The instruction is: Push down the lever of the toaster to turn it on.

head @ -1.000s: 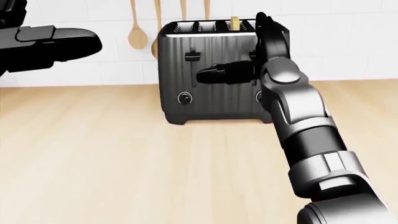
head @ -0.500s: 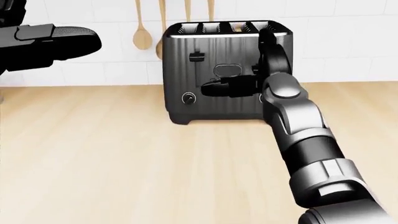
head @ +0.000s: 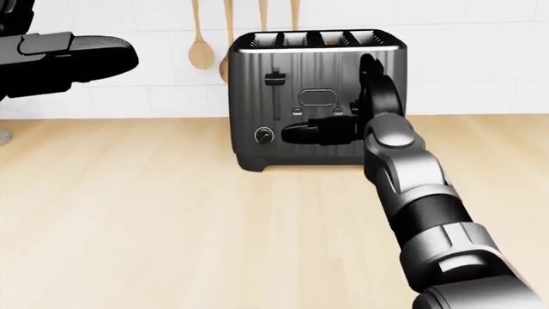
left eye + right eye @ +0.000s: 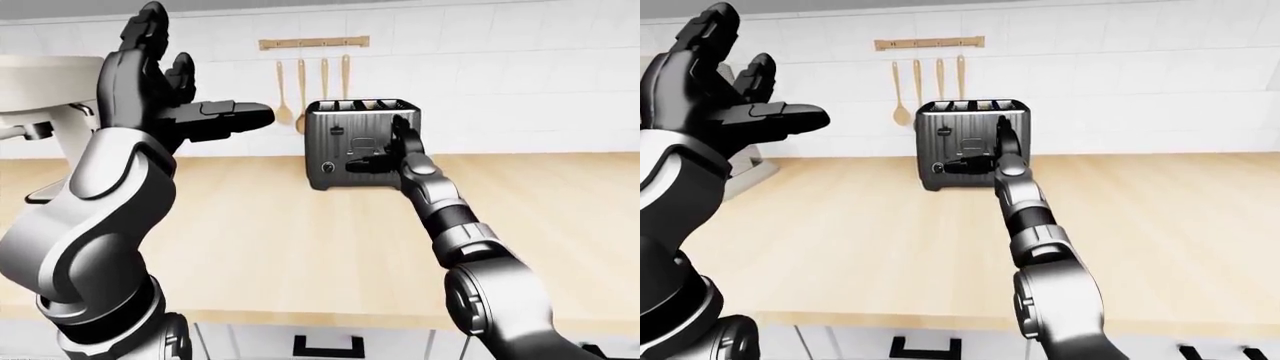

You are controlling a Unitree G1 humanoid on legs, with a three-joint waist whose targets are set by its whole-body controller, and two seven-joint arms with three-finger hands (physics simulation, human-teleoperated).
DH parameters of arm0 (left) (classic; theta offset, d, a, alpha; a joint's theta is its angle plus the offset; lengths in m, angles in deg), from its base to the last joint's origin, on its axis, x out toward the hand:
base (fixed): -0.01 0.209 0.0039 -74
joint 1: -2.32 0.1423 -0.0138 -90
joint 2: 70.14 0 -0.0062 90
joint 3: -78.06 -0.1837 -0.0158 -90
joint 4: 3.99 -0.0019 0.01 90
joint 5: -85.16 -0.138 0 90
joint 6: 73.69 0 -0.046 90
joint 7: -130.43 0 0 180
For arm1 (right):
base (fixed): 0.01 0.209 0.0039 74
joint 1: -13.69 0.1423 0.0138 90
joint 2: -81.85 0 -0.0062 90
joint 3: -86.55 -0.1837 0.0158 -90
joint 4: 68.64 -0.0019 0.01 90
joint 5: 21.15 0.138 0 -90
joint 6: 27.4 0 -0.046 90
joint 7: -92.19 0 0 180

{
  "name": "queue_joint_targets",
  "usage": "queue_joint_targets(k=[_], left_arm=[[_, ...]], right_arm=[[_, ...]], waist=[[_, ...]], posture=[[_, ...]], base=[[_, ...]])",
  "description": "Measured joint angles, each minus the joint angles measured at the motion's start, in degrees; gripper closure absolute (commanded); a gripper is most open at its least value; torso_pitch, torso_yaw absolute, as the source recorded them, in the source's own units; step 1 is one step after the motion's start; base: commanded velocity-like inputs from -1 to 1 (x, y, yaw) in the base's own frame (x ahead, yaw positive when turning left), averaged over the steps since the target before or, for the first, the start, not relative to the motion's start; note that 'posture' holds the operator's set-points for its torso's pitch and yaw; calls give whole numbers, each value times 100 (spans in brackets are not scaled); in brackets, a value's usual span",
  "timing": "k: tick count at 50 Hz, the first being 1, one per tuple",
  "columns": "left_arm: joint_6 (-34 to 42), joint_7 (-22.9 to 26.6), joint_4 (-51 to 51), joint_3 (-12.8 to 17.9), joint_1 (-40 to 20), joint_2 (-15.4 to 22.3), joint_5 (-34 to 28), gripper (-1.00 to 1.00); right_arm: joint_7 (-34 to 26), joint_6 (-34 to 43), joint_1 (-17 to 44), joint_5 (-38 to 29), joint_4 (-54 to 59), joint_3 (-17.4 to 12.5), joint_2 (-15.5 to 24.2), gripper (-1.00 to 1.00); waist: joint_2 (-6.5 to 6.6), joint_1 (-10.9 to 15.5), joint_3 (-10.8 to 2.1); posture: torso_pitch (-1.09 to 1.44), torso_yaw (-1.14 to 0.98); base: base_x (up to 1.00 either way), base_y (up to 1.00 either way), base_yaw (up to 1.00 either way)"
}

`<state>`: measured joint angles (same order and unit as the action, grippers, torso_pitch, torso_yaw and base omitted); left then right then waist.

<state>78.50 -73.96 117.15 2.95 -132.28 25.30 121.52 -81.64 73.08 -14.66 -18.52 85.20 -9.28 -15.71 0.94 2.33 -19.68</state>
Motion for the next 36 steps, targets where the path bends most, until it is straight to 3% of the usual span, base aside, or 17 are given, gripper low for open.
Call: queue_joint_targets(k=[36], left_arm=[[9, -50, 25, 4, 2, 41, 73, -100]], right_arm=[[52, -249, -29, -17, 225, -39, -8, -100]], waist=[[-4, 25, -13]], posture=[[-51, 0]], base=[[0, 0, 0]])
